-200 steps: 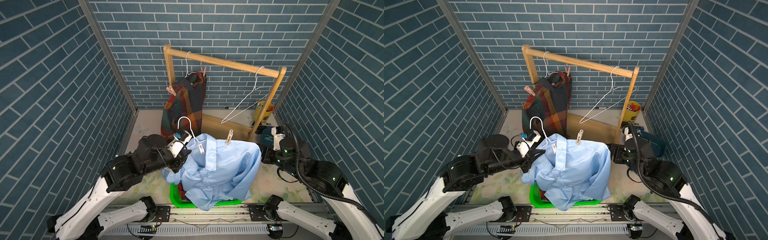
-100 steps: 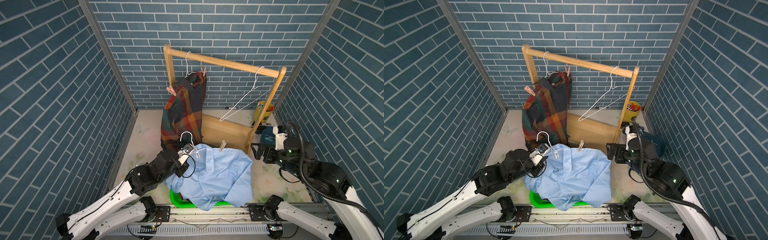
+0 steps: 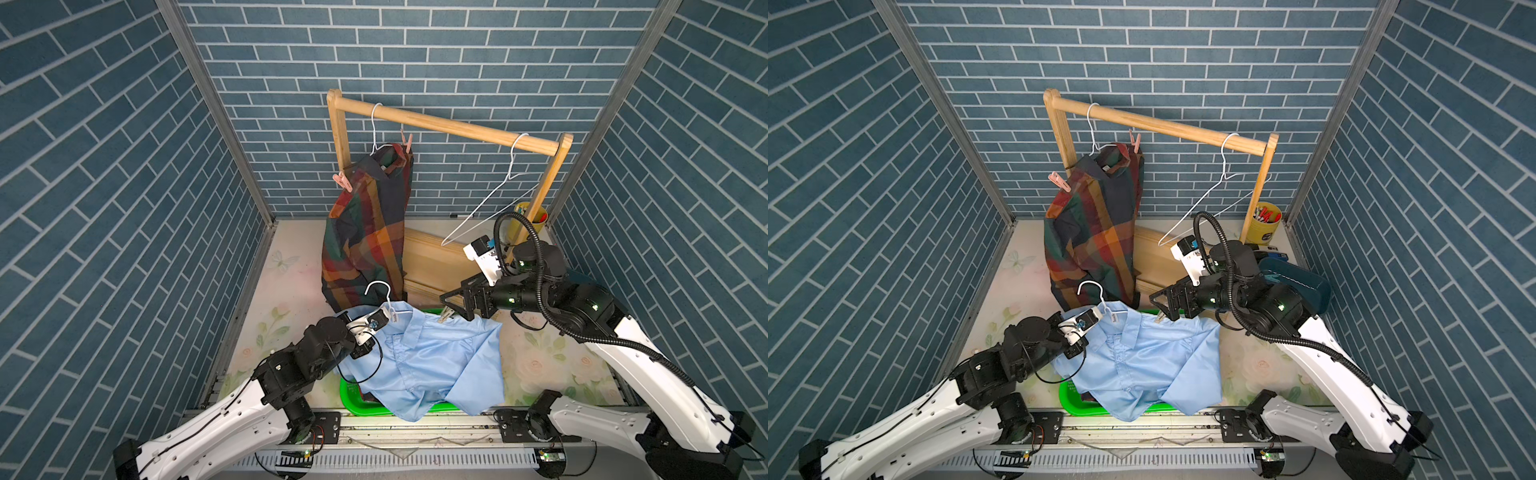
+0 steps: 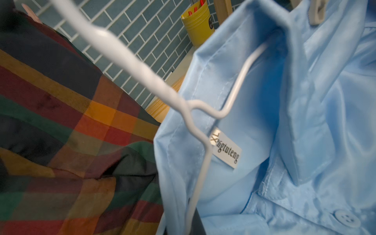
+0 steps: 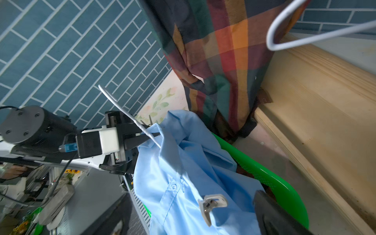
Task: Remove the clothespins securing long-sleeve shirts to the hanger
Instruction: Remove the clamp from the hanger.
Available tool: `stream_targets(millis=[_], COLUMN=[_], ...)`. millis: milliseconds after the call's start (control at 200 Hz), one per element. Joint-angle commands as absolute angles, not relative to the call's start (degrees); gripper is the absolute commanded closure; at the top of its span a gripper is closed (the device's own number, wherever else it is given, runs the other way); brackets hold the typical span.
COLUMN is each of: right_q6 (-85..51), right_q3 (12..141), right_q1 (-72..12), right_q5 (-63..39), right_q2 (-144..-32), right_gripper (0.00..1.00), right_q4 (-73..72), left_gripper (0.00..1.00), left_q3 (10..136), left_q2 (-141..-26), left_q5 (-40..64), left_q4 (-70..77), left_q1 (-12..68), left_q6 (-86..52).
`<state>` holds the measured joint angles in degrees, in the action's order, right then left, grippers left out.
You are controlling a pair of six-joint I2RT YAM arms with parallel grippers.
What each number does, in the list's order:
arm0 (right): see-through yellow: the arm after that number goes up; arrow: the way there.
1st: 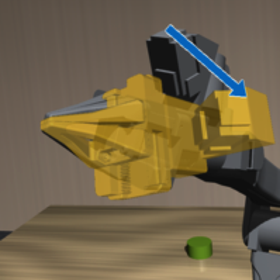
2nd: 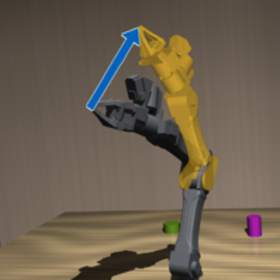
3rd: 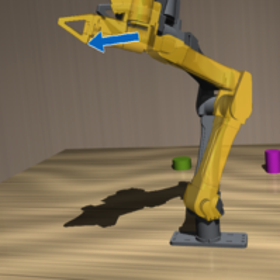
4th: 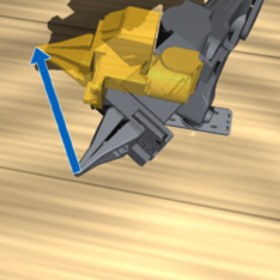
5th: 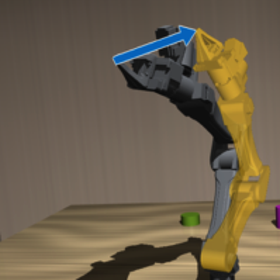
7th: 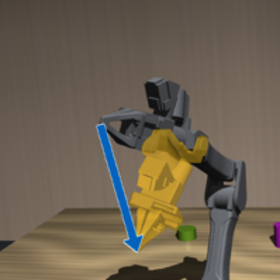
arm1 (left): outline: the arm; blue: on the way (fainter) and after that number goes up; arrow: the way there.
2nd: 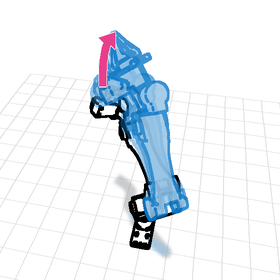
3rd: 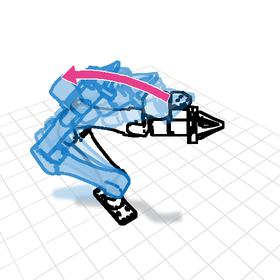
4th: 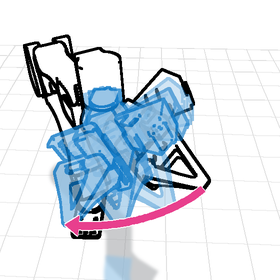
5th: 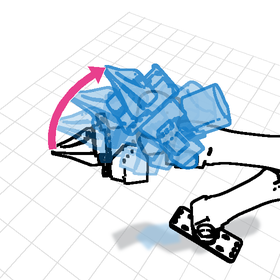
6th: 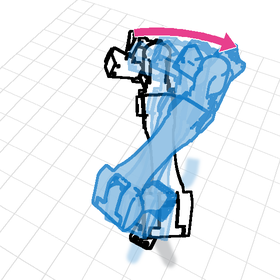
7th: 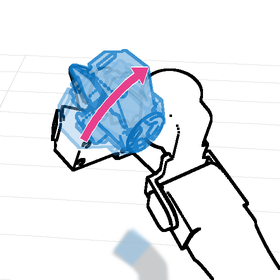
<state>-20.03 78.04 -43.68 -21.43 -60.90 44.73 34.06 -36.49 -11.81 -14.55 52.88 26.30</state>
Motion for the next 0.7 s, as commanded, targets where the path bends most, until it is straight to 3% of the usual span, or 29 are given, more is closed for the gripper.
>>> stream_targets(millis=[0, 150, 485, 580, 695], right_q6=[-18.55, -16.89, -15.56, -15.92, -17.41], right_q3=[79.70, 78.12, 70.07, 69.29, 69.17], right_q1=[-43.51, -43.10, -36.78, -35.48, -34.81], right_q5=[-26.32, -24.27, -30.79, -33.70, -37.84], right_q2=[-61.42, -60.02, -59.75, -61.10, -61.30], right_gripper=[0.09, 0.14, 0.19, 0.27, 0.30], right_q4=[47.93, 51.30, 46.34, 45.26, 42.16], left_gripper=[1.00, 1.00, 1.00, 1.00, 1.00], left_q3=[35.17, 33.97, 32.04, 31.64, 31.19], left_q2=[-38.94, -41.45, -37.27, -36.89, -36.89], left_q5=[-13.52, -14.31, -15.10, -15.09, -15.04], left_q4=[-9.43, -6.06, -6.10, -6.55, -6.32], left_q1=[53.09, 55.89, 56.75, 56.78, 56.80], left_q6=[32.64, 38.81, 41.64, 41.57, 41.34])
